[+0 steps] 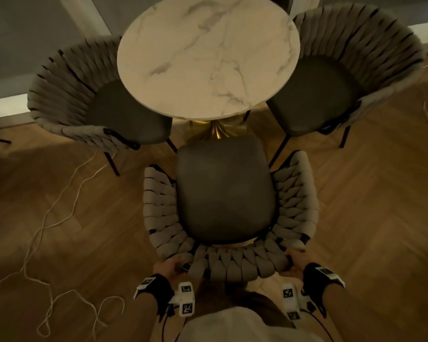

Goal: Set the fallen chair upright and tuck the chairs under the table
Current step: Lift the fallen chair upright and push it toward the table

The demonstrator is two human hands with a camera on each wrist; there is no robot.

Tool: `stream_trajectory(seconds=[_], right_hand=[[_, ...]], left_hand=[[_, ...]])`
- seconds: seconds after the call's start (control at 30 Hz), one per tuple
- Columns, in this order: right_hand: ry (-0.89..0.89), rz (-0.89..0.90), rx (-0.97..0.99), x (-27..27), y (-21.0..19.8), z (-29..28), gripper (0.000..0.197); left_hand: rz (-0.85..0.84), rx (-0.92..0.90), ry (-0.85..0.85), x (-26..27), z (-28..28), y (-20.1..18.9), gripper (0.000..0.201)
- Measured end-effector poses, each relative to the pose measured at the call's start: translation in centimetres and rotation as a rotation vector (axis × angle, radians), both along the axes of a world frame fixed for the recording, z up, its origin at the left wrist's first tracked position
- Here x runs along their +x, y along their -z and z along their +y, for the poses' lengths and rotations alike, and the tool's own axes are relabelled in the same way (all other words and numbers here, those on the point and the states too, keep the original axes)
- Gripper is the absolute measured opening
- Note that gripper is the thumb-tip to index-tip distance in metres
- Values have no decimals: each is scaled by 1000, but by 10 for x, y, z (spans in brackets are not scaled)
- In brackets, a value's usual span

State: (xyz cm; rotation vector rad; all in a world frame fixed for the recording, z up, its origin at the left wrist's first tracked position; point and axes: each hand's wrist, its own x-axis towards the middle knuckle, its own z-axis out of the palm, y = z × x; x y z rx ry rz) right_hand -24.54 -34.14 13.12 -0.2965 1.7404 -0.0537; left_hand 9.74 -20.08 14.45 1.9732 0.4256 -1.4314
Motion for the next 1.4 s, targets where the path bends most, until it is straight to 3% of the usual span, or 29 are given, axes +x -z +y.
stream_trajectory(seconds=[0.27,0.37,0.7,0.87,1.0,1.4], right_hand=[[-13,-34,9,37,0,-63,35],[-3,-35,22,51,-5,-83,35],[3,2,-20,83,-4,-138,40],[12,11,-1,96,-2,-144,38],[5,11,-37,97,1,-137,30],[1,23,-75,101,17,-130,32]], left_hand=[[-29,-21,25,28,-69,1,30],[-36,-10,15,39,-91,5,42],[-58,-7,1,69,-136,28,50],[-71,4,-11,81,-142,32,36],[-73,-3,21,83,-139,33,49],[-107,9,63,94,-139,24,42]])
